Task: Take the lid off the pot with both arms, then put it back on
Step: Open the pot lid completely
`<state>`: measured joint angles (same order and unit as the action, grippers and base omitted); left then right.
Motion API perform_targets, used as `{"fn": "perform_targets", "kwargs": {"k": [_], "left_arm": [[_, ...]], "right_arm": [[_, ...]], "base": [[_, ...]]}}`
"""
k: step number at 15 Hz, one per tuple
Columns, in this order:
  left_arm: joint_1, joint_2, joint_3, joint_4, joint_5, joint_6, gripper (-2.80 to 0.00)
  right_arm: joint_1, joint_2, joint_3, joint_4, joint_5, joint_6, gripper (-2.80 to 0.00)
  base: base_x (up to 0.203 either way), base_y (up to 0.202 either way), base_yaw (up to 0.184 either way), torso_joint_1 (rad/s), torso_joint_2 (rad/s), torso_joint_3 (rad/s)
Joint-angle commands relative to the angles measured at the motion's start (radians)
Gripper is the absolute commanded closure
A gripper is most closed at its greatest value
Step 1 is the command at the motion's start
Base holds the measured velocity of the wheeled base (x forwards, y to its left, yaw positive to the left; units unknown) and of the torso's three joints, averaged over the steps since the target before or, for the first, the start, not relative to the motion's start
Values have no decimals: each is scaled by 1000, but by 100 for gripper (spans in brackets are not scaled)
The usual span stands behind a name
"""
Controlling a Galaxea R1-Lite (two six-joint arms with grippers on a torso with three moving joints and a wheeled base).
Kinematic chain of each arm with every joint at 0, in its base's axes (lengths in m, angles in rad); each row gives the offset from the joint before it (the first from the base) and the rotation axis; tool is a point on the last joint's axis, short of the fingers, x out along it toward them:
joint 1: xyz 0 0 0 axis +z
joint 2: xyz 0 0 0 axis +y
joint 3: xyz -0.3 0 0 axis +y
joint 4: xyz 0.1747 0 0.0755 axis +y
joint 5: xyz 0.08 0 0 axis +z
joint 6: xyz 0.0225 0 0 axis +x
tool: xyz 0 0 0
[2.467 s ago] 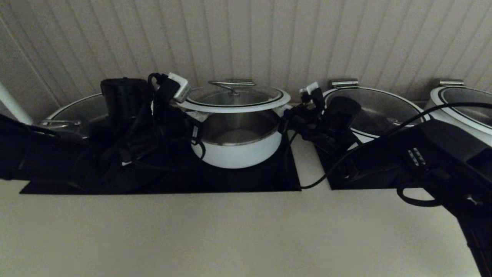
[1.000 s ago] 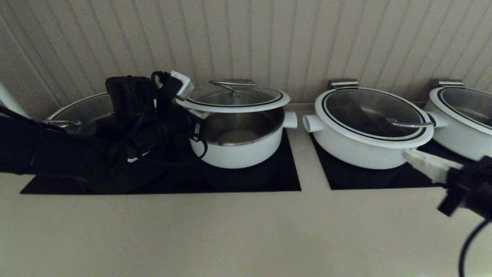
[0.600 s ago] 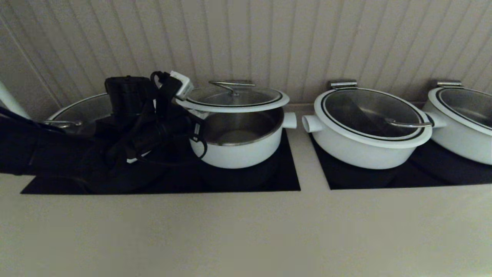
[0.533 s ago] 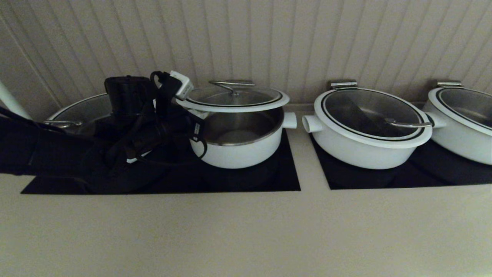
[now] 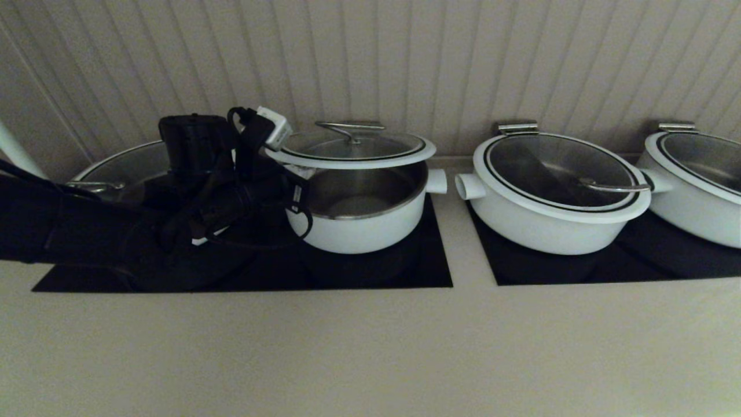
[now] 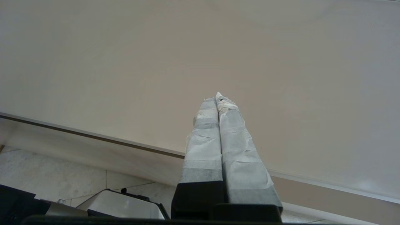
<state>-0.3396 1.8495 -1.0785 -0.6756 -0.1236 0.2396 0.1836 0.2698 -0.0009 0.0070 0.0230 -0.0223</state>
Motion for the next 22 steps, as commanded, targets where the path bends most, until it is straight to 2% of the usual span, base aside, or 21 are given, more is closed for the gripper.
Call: {"fn": "perform_targets", "kwargs": {"k": [1, 6, 11, 13, 17, 22], "left_arm": [[1, 5, -1, -4, -1, 0, 0], [1, 13, -4, -4, -1, -6, 0], [1, 39, -34, -4, 1, -8, 0], [1, 40, -44, -4, 1, -13, 0], [1, 43, -65, -4, 1, -13, 0], [1, 35, -110, -4, 2, -13, 0]], "right_arm": [[0, 6, 1, 1, 0, -1, 0], [-4, 7, 1, 0, 0, -1, 0], [-134, 4, 1, -7, 0, -1, 0], [-225, -33, 1, -7, 0, 0, 0], [-203, -261, 1, -8, -8, 5, 0], [-196, -270, 1, -9, -14, 10, 0]], "base": [[0, 0, 0, 0, 0, 0], [0, 0, 0, 0, 0, 0], [0, 0, 0, 0, 0, 0], [0, 0, 0, 0, 0, 0], [0, 0, 0, 0, 0, 0], [0, 0, 0, 0, 0, 0]]}}
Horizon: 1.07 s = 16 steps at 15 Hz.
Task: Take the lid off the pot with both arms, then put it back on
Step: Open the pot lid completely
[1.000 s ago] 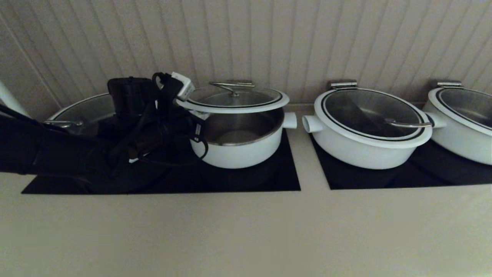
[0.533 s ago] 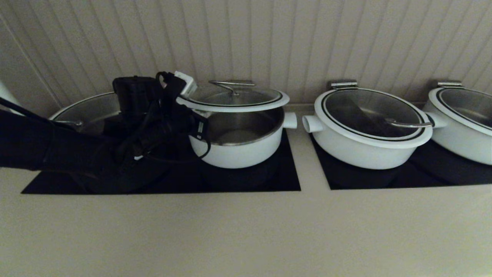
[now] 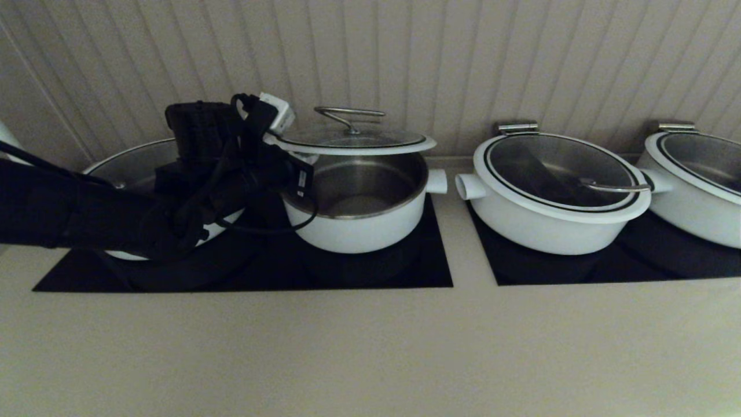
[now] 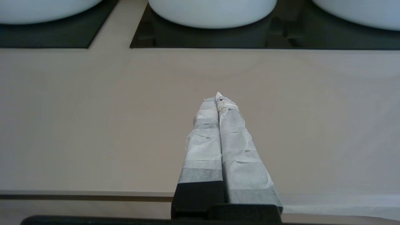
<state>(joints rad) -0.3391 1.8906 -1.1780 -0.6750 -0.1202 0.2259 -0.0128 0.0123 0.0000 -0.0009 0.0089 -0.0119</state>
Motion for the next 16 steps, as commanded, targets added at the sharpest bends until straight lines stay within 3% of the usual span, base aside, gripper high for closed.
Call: {"fn": "perform_targets", "kwargs": {"k": [1, 6, 16], "left_arm": [[0, -11, -11, -5, -1, 3, 0], [2, -25, -16, -6, 22, 3, 0], [1, -5, -155, -5, 22, 4, 0]], "right_arm": [[2, -12, 0, -1, 0, 0, 0], [0, -12, 0, -1, 0, 0, 0], [1, -12, 0, -1, 0, 0, 0]], "base": [[0, 0, 0, 0, 0, 0], [0, 0, 0, 0, 0, 0], [0, 0, 0, 0, 0, 0]]}}
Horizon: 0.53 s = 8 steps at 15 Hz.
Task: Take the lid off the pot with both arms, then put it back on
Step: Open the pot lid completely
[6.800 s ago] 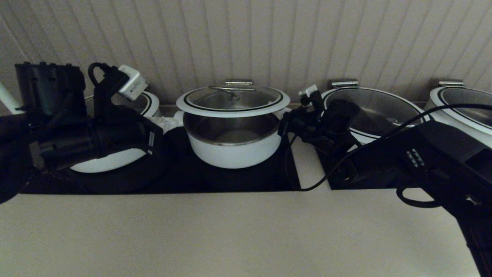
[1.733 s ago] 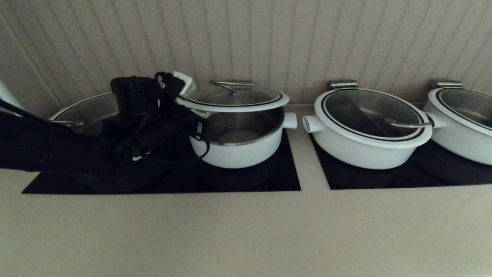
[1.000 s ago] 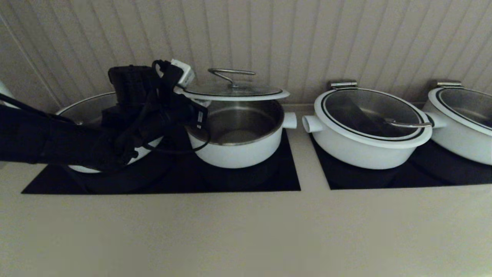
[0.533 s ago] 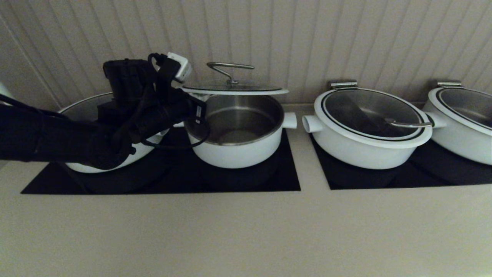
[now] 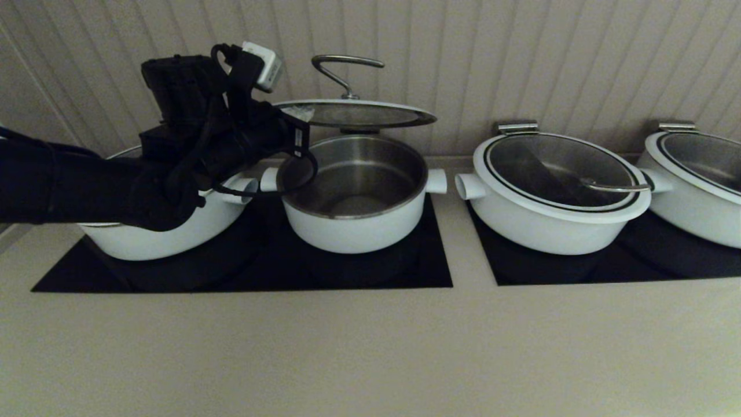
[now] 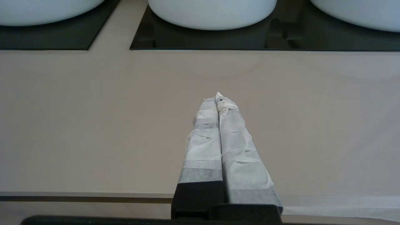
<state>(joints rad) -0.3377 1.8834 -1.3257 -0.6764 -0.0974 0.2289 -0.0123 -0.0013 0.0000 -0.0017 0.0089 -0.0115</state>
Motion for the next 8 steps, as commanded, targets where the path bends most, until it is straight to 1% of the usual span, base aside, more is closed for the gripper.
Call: {"fn": "perform_targets", "kwargs": {"k": [1, 3, 8], "left_arm": [[0, -1, -9, -3, -1, 1, 0], [0, -6, -14, -5, 1, 1, 0], [2, 3, -92, -6, 1, 9, 0]], "right_arm": [[0, 1, 0, 0, 0, -1, 0], [0, 1, 0, 0, 0, -1, 0], [0, 1, 0, 0, 0, -1, 0]], "base": [[0, 0, 0, 0, 0, 0], [0, 0, 0, 0, 0, 0], [0, 0, 0, 0, 0, 0]]}}
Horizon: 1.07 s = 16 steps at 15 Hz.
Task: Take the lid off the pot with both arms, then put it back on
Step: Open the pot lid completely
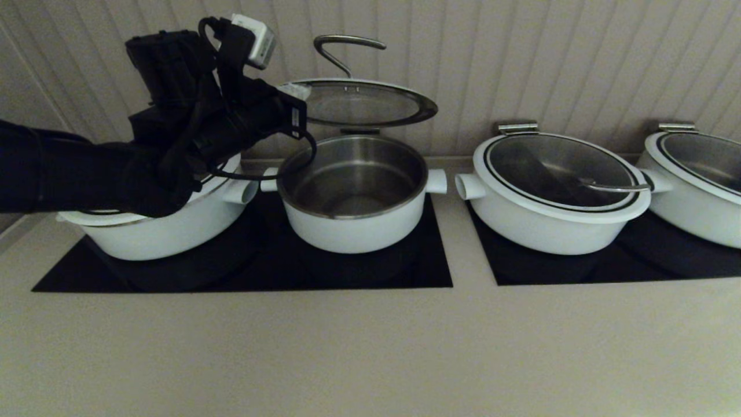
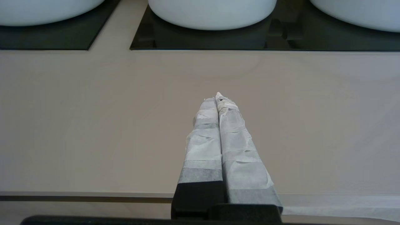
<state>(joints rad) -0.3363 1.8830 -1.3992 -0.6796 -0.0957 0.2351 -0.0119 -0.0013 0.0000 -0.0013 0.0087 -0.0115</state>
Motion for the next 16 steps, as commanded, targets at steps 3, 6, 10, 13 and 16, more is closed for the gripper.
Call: {"fn": "perform_targets", "kwargs": {"k": [3, 6, 10, 13, 16], "left_arm": [[0, 15, -22, -90, -1, 3, 0], [0, 31, -15, -115, 2, 3, 0], [0, 64, -20, -117, 2, 4, 0], [0, 88, -21, -117, 2, 4, 0], [0, 108, -52, -117, 2, 4, 0]], "right_arm": [[0, 1, 0, 0, 1, -1, 0], [0, 1, 0, 0, 1, -1, 0], [0, 1, 0, 0, 1, -1, 0], [0, 1, 0, 0, 1, -1, 0], [0, 1, 0, 0, 1, -1, 0]], "base": [[0, 0, 0, 0, 0, 0], [0, 0, 0, 0, 0, 0], [0, 0, 0, 0, 0, 0], [0, 0, 0, 0, 0, 0], [0, 0, 0, 0, 0, 0]]}}
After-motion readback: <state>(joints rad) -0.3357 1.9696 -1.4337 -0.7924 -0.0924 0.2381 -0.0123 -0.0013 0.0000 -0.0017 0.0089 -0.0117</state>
